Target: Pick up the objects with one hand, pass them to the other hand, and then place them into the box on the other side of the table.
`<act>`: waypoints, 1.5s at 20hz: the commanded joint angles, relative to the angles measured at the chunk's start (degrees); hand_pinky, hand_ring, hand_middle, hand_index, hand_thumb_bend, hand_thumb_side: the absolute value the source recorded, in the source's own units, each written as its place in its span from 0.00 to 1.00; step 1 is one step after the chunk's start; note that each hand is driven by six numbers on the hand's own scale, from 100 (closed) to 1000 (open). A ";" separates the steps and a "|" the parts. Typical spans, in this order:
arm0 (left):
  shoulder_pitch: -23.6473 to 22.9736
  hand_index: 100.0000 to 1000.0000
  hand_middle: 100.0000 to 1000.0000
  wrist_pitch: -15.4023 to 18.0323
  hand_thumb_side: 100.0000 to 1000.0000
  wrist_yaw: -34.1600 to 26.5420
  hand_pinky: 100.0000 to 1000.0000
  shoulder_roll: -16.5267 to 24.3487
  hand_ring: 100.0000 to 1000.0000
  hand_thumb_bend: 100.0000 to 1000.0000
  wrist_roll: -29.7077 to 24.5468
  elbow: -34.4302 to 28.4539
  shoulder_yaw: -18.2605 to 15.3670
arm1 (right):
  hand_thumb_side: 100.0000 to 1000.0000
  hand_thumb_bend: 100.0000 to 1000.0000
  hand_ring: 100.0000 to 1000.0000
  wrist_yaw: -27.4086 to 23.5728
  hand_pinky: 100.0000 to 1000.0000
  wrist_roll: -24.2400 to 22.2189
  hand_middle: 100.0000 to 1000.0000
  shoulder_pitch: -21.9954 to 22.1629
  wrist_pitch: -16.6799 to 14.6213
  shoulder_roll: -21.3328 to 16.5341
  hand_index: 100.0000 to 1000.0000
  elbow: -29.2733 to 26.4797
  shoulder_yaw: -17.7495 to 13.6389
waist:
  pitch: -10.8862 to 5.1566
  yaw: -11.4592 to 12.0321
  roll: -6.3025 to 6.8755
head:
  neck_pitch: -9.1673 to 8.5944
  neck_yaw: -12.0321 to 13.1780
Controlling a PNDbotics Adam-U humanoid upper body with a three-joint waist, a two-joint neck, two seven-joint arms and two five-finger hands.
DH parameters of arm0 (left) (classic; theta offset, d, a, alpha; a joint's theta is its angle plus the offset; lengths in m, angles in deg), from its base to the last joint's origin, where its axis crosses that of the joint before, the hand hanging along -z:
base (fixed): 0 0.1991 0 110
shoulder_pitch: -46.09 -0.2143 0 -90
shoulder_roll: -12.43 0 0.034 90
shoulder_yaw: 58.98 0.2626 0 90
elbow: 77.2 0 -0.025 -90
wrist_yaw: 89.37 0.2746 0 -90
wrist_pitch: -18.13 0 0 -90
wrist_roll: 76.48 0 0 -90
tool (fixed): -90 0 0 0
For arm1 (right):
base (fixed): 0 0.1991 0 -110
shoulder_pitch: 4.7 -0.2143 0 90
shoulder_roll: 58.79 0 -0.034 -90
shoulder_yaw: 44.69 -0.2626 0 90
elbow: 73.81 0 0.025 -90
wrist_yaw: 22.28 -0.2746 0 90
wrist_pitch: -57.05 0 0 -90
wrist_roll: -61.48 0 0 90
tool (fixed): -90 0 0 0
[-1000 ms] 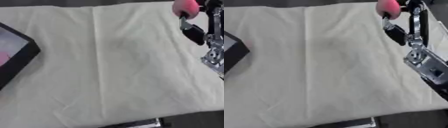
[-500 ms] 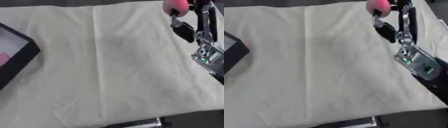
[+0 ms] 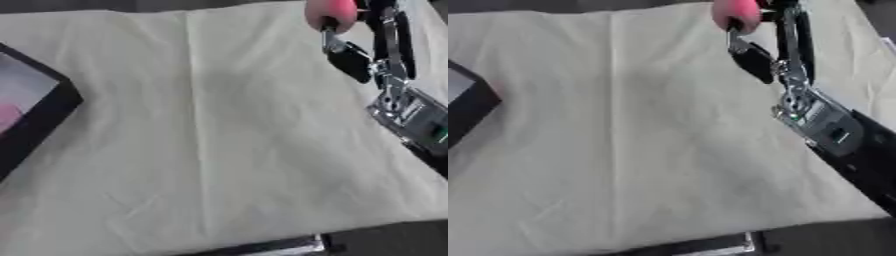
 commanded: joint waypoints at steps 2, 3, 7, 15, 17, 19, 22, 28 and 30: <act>2.07 0.73 0.66 0.48 0.57 2.48 1.00 -1.16 0.65 0.00 -3.04 0.70 2.05 | 0.00 0.01 0.70 -0.29 0.64 -0.67 0.55 -1.89 -0.30 -0.63 0.53 -0.55 0.50 | -0.69 0.33 0.71 | -0.55 0.84; 2.33 0.73 0.66 0.59 0.57 3.10 1.00 -1.73 0.65 0.00 -3.75 1.01 2.66 | 0.00 0.01 0.70 -0.24 0.64 -0.89 0.55 -2.36 -0.35 -0.52 0.53 -0.55 0.80 | -0.58 0.44 0.72 | -0.73 1.01; 2.91 0.74 0.68 1.12 0.59 5.20 1.00 -3.81 0.66 0.00 -6.10 2.33 4.58 | 0.00 0.01 0.70 -0.11 0.64 -1.91 0.55 -3.98 -0.29 0.03 0.53 -0.55 2.06 | -0.27 0.69 0.71 | -1.15 1.60; 3.69 0.78 0.72 2.60 0.60 8.73 1.00 -7.21 0.70 0.00 -10.49 5.72 7.21 | 0.00 0.01 0.71 0.58 0.64 -5.49 0.55 -6.80 -1.21 1.06 0.53 -0.55 5.21 | 0.16 0.93 0.66 | -0.91 2.77; 3.88 0.78 0.72 3.00 0.60 9.48 1.00 -8.03 0.70 0.00 -11.04 6.52 7.69 | 0.00 0.01 0.71 0.56 0.64 -5.95 0.55 -7.40 -1.83 1.31 0.53 -0.55 5.64 | 0.29 0.87 0.61 | -1.08 2.96; 4.15 0.78 0.72 3.43 0.60 10.06 1.00 -8.91 0.70 0.01 -11.46 7.14 8.08 | 0.00 0.01 0.71 0.42 0.64 -6.53 0.55 -8.14 -2.47 1.56 0.53 -0.55 6.15 | 0.43 0.87 0.58 | -1.20 3.05; 4.70 0.77 0.72 3.95 0.61 10.69 1.00 -10.32 0.69 0.01 -12.00 7.96 8.58 | 0.00 0.01 0.71 -0.19 0.64 -7.43 0.55 -9.53 -3.01 2.02 0.53 -0.55 7.01 | 0.78 1.00 0.58 | -1.57 3.17; 5.42 0.78 0.72 4.33 0.64 10.56 1.00 -12.27 0.70 0.01 -13.53 8.61 9.37 | 0.00 0.01 0.71 -0.35 0.63 -8.83 0.55 -9.95 -2.40 2.41 0.53 -0.55 7.75 | 1.55 1.85 0.77 | -2.43 2.41; 5.63 0.78 0.72 4.43 0.64 10.66 1.00 -12.64 0.70 0.02 -14.18 8.52 9.80 | 0.00 0.01 0.71 0.15 0.63 -9.23 0.55 -9.87 -1.73 2.72 0.53 -0.55 8.13 | 1.81 2.01 0.72 | -2.67 2.12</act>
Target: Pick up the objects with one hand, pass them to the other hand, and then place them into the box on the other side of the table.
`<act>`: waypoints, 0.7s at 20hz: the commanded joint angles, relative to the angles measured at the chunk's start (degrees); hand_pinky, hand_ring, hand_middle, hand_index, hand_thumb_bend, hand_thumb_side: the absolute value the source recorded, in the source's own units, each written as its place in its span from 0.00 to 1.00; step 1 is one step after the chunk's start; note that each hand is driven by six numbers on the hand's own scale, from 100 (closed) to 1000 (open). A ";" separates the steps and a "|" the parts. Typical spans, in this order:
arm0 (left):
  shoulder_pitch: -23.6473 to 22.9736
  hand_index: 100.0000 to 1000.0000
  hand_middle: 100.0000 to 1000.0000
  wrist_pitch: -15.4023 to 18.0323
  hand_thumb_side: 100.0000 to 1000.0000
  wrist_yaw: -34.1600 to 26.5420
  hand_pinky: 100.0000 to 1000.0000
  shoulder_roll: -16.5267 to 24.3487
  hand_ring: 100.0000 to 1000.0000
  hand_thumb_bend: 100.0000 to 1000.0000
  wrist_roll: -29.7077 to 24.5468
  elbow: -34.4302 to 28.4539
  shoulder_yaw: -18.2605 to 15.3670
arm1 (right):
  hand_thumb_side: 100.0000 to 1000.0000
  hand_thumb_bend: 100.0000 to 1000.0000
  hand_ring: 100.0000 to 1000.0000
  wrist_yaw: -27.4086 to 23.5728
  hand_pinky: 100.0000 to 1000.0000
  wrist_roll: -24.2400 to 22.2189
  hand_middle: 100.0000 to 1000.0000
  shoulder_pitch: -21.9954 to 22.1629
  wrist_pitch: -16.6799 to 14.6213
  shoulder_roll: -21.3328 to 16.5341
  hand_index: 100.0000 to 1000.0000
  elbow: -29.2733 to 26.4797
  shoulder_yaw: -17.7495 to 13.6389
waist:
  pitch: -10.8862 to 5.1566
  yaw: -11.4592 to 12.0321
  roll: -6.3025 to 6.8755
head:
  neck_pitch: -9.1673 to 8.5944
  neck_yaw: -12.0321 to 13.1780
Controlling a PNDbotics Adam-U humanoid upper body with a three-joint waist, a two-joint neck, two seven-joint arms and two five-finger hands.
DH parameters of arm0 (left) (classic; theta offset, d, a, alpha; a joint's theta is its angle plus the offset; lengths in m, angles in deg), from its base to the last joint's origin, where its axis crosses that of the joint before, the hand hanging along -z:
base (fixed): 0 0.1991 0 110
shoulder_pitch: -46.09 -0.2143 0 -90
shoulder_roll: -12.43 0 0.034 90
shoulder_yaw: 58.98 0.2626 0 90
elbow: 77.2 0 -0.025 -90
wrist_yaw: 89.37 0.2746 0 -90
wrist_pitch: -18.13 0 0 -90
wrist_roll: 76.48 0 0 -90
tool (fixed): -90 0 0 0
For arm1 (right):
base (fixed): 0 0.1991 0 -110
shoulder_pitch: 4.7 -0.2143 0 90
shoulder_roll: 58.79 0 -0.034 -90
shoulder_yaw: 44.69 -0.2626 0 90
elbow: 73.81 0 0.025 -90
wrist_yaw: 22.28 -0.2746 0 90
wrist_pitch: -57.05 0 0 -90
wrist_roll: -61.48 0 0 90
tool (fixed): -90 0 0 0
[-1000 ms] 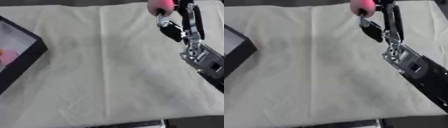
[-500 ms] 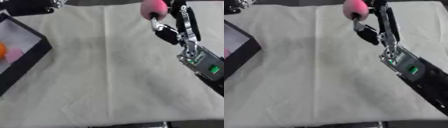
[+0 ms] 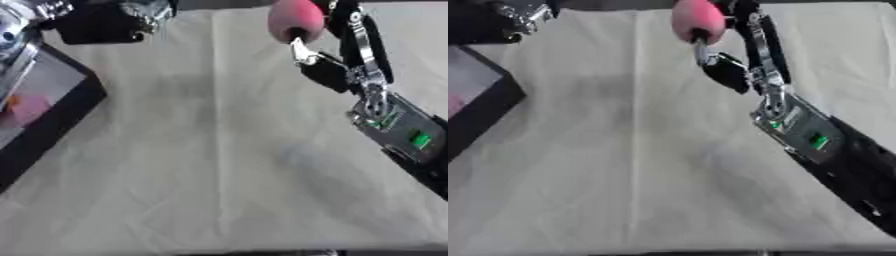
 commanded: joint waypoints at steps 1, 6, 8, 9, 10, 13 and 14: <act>1.65 0.78 0.72 0.19 0.64 0.24 1.00 -0.18 0.70 0.02 -1.10 -0.50 0.22 | 0.00 0.01 0.71 0.81 0.63 -0.76 0.55 -0.44 0.66 -0.55 0.53 -0.56 0.09 | 0.10 0.13 0.71 | -1.08 -0.53; 1.89 0.78 0.73 0.62 0.61 1.22 1.00 -1.10 0.70 0.05 -2.27 -0.20 0.62 | 0.00 0.01 0.71 2.13 0.63 -1.99 0.55 -1.33 0.83 0.05 0.53 -0.56 1.40 | 0.59 0.40 0.69 | -1.40 -0.76; 1.80 0.79 0.73 0.98 0.59 1.77 1.00 -1.41 0.71 0.09 -2.76 0.15 0.88 | 0.00 0.01 0.71 2.46 0.63 -2.48 0.55 -1.82 0.55 0.31 0.53 -0.56 1.88 | 0.68 0.36 0.71 | -1.50 -0.75; 1.71 0.79 0.73 1.20 0.59 2.08 1.00 -1.60 0.71 0.11 -3.11 0.33 0.98 | 0.00 0.01 0.71 2.65 0.63 -2.70 0.55 -2.01 0.42 0.37 0.53 -0.56 2.08 | 0.71 0.36 0.72 | -1.54 -0.77; 1.61 0.80 0.73 1.42 0.58 2.36 1.00 -1.82 0.71 0.13 -3.50 0.49 1.02 | 0.00 0.01 0.71 2.81 0.63 -2.88 0.55 -2.20 0.30 0.42 0.53 -0.56 2.26 | 0.74 0.36 0.73 | -1.56 -0.78; 1.45 0.80 0.73 2.16 0.58 3.00 1.00 -2.34 0.71 0.19 -4.54 0.81 1.12 | 0.00 0.01 0.71 3.18 0.63 -3.31 0.55 -2.67 0.00 0.59 0.53 -0.56 2.67 | 0.84 0.33 0.74 | -1.67 -0.86; 1.41 0.80 0.73 2.40 0.58 3.22 1.00 -2.54 0.71 0.20 -4.86 0.91 1.20 | 0.00 0.01 0.71 3.26 0.63 -3.47 0.55 -2.87 -0.04 0.66 0.53 -0.56 2.84 | 0.91 0.33 0.73 | -1.74 -0.90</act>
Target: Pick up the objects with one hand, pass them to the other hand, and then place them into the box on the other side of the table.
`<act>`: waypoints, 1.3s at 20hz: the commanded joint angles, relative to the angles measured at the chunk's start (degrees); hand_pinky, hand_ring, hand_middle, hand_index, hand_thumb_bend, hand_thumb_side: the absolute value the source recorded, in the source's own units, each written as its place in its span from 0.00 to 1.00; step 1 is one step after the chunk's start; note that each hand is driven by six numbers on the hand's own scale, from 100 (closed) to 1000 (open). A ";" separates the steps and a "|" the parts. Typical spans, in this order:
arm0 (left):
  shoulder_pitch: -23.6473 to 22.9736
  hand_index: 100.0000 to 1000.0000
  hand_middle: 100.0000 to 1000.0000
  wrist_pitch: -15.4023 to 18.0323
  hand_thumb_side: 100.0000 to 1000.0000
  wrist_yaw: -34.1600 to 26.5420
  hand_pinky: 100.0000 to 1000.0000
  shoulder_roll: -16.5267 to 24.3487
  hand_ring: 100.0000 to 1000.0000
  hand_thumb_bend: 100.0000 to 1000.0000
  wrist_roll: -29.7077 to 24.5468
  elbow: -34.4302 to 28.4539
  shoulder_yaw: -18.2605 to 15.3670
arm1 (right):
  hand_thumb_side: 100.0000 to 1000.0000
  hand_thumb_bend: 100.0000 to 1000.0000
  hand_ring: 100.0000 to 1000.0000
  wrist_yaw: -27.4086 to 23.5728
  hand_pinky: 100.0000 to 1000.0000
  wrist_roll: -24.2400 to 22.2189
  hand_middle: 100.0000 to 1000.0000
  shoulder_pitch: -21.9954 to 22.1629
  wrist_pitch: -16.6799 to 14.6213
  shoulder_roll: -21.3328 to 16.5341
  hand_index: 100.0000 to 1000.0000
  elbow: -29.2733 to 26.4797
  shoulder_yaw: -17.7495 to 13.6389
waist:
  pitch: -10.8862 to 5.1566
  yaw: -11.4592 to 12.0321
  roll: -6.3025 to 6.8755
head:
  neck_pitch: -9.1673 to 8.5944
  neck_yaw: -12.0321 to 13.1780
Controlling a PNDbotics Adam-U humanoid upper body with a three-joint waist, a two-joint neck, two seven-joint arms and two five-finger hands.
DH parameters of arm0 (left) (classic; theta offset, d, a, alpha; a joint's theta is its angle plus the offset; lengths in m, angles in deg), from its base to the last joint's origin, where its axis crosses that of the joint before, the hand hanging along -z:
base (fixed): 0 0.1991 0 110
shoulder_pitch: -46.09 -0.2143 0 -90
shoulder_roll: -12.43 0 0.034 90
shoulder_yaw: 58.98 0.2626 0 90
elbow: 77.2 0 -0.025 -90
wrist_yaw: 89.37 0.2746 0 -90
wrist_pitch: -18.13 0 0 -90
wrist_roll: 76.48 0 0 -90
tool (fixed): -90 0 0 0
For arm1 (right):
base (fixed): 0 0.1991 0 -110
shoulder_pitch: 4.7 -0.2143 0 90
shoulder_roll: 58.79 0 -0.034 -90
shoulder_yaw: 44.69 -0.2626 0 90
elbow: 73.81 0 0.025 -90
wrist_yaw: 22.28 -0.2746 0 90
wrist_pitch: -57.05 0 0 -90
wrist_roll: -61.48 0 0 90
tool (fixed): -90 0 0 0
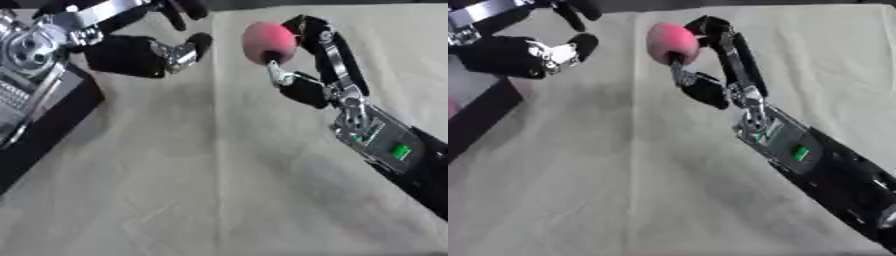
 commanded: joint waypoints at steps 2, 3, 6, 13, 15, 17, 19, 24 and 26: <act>0.86 0.80 0.73 0.92 0.57 1.01 1.00 -0.38 0.71 0.23 -1.22 0.01 -0.18 | 0.00 0.01 0.71 0.65 0.63 -0.77 0.55 -1.17 -0.22 -0.58 0.53 -0.56 0.22 | 0.07 -0.09 0.71 | -0.97 -0.26; 0.79 0.81 0.73 1.11 0.58 1.22 1.00 -0.57 0.71 0.24 -1.42 0.09 -0.14 | 0.00 0.04 0.70 0.72 0.62 -0.92 0.55 -1.33 -0.12 -0.45 0.53 -0.56 0.40 | 0.15 -0.11 0.70 | -0.99 -0.27; 0.63 0.81 0.73 1.64 0.58 1.77 1.00 -1.19 0.71 0.29 -1.99 0.39 -0.06 | 0.00 0.07 0.69 1.03 0.61 -0.90 0.54 -1.93 0.54 -0.12 0.52 -0.56 0.93 | 0.36 -0.17 0.70 | -1.02 -0.30; 0.18 0.81 0.73 2.66 0.52 3.81 1.00 -2.31 0.72 0.38 -1.66 0.49 -0.15 | 0.00 0.09 0.69 2.05 0.61 -1.21 0.54 -2.75 0.23 0.42 0.52 -0.56 1.95 | 0.62 -0.40 0.75 | -1.19 -0.24; -0.01 0.81 0.73 2.92 0.47 5.27 1.00 -2.83 0.71 0.38 -0.83 0.72 -0.27 | 0.00 0.10 0.69 2.05 0.60 -1.46 0.54 -3.11 0.22 0.76 0.51 -0.56 2.32 | 0.71 -0.40 0.74 | -1.36 -0.21; -0.27 0.81 0.72 3.04 0.44 6.18 1.00 -3.45 0.71 0.37 -0.12 1.29 -0.44 | 0.00 0.10 0.69 1.84 0.60 -1.75 0.53 -3.48 0.58 1.07 0.51 -0.56 2.72 | 0.82 -0.36 0.70 | -1.45 -0.25; -0.48 0.81 0.72 3.12 0.45 6.67 1.00 -3.87 0.71 0.37 0.40 1.88 -0.47 | 0.00 0.10 0.69 1.89 0.60 -2.10 0.53 -3.66 0.83 1.27 0.51 -0.56 3.00 | 0.87 -0.34 0.65 | -1.50 -0.29; -0.89 0.81 0.72 2.76 0.41 8.39 1.00 -4.11 0.71 0.39 2.62 2.49 -0.64 | 0.00 0.11 0.69 2.35 0.60 -2.75 0.53 -3.62 0.94 1.76 0.51 -0.56 3.43 | 0.92 -0.26 0.55 | -1.96 -0.30; -1.02 0.81 0.72 2.59 0.40 9.08 1.00 -4.13 0.71 0.38 3.64 2.60 -0.61 | 0.00 0.11 0.68 2.48 0.60 -3.28 0.53 -3.54 0.87 1.98 0.51 -0.56 3.65 | 0.94 -0.26 0.54 | -2.10 -0.25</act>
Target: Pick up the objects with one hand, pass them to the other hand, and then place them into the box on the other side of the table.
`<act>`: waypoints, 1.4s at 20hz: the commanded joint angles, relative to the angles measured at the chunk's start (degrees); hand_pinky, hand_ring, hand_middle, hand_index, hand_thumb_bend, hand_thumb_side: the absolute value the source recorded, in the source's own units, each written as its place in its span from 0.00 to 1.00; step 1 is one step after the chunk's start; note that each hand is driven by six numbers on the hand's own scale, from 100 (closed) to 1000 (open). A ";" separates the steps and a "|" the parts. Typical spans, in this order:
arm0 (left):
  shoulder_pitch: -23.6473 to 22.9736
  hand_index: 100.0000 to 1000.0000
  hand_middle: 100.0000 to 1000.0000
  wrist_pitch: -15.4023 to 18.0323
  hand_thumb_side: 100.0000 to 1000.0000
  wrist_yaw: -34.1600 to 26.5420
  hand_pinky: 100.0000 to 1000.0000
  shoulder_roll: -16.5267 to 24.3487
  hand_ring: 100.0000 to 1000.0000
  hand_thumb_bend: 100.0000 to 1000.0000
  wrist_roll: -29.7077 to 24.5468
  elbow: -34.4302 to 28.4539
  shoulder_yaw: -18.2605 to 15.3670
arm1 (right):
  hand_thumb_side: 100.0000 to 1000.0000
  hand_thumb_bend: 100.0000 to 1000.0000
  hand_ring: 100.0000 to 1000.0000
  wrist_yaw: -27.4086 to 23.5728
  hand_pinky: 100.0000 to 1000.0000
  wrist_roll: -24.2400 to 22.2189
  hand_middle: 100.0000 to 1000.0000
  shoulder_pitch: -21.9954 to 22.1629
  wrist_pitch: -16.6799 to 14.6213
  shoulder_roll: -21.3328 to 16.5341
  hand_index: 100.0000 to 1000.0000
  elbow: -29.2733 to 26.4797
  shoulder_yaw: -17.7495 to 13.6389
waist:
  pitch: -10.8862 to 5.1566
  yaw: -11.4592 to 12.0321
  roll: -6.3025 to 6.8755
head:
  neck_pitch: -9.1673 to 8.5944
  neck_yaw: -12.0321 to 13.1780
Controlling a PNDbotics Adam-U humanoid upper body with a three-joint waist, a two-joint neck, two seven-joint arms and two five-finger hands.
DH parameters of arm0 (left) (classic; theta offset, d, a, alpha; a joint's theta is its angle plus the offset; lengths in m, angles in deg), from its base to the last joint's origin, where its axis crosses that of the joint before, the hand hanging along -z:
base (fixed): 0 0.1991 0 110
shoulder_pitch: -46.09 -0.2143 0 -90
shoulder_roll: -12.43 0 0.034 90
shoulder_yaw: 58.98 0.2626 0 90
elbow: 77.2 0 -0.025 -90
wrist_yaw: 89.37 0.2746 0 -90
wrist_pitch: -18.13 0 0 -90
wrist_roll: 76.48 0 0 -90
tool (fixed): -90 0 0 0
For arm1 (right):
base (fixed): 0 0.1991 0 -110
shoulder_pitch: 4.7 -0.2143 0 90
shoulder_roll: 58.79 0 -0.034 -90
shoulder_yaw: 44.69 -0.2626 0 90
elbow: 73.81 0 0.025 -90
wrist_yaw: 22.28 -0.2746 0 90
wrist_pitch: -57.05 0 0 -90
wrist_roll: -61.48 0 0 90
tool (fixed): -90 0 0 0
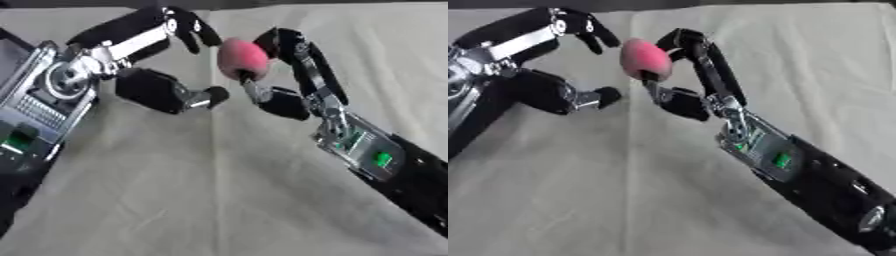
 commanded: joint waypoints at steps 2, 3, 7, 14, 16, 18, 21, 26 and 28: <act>0.55 0.81 0.72 -0.23 0.40 1.30 1.00 0.19 0.70 0.35 2.11 -0.25 -0.87 | 0.00 0.11 0.68 0.52 0.60 -1.37 0.53 -0.42 -0.45 -0.39 0.51 -0.57 -0.02 | -0.26 0.00 0.54 | -1.15 0.07; 0.50 0.81 0.72 -0.31 0.39 1.40 1.00 0.20 0.70 0.33 2.52 -0.22 -0.90 | 0.00 0.12 0.68 0.56 0.60 -1.75 0.53 -0.37 -0.64 -0.32 0.51 -0.57 -0.01 | -0.26 -0.03 0.55 | -1.23 0.10; 0.35 0.81 0.72 -0.83 0.37 2.39 1.00 0.33 0.70 0.34 4.34 -0.41 -0.98 | 0.00 0.12 0.68 0.60 0.60 -3.22 0.53 -0.06 -0.80 0.00 0.51 -0.57 0.12 | -0.23 -0.18 0.65 | -1.48 0.15; 0.04 0.80 0.72 -1.17 0.39 1.93 1.00 0.05 0.70 0.33 4.37 -0.41 -0.62 | 0.00 0.13 0.68 1.00 0.60 -5.19 0.53 -0.04 -1.40 0.40 0.51 -0.57 0.29 | -0.23 -0.47 0.74 | -1.39 0.13; -0.09 0.80 0.72 -0.90 0.40 1.34 1.00 0.05 0.70 0.34 3.40 -0.38 -0.49 | 0.00 0.13 0.68 1.04 0.60 -5.48 0.53 -0.04 -1.65 0.41 0.51 -0.57 0.22 | -0.21 -0.52 0.77 | -1.14 0.11; -0.21 0.80 0.72 -0.63 0.41 0.87 1.00 0.07 0.70 0.34 2.19 -0.35 -0.42 | 0.00 0.13 0.68 1.04 0.60 -5.66 0.53 0.00 -1.69 0.45 0.51 -0.57 0.18 | -0.18 -0.55 0.80 | -0.84 0.02; -0.39 0.80 0.73 0.15 0.42 0.47 1.00 0.18 0.71 0.37 -0.25 -0.49 -0.28 | 0.00 0.13 0.68 1.05 0.59 -5.74 0.53 0.09 -1.49 0.57 0.51 -0.57 0.16 | -0.13 -0.60 0.84 | -0.36 -0.20; -0.54 0.80 0.73 1.72 0.40 0.77 1.00 0.04 0.71 0.36 -3.41 -0.44 -0.54 | 0.00 0.14 0.68 1.27 0.59 -6.05 0.53 -0.04 -1.63 0.82 0.51 -0.57 0.32 | -0.04 -0.72 0.83 | -0.17 -0.30; -0.62 0.80 0.73 2.03 0.39 0.80 1.00 -0.14 0.71 0.34 -3.71 -0.23 -0.66 | 0.00 0.14 0.68 1.43 0.59 -6.23 0.53 -0.12 -1.95 0.87 0.51 -0.57 0.38 | -0.02 -0.79 0.83 | -0.19 -0.29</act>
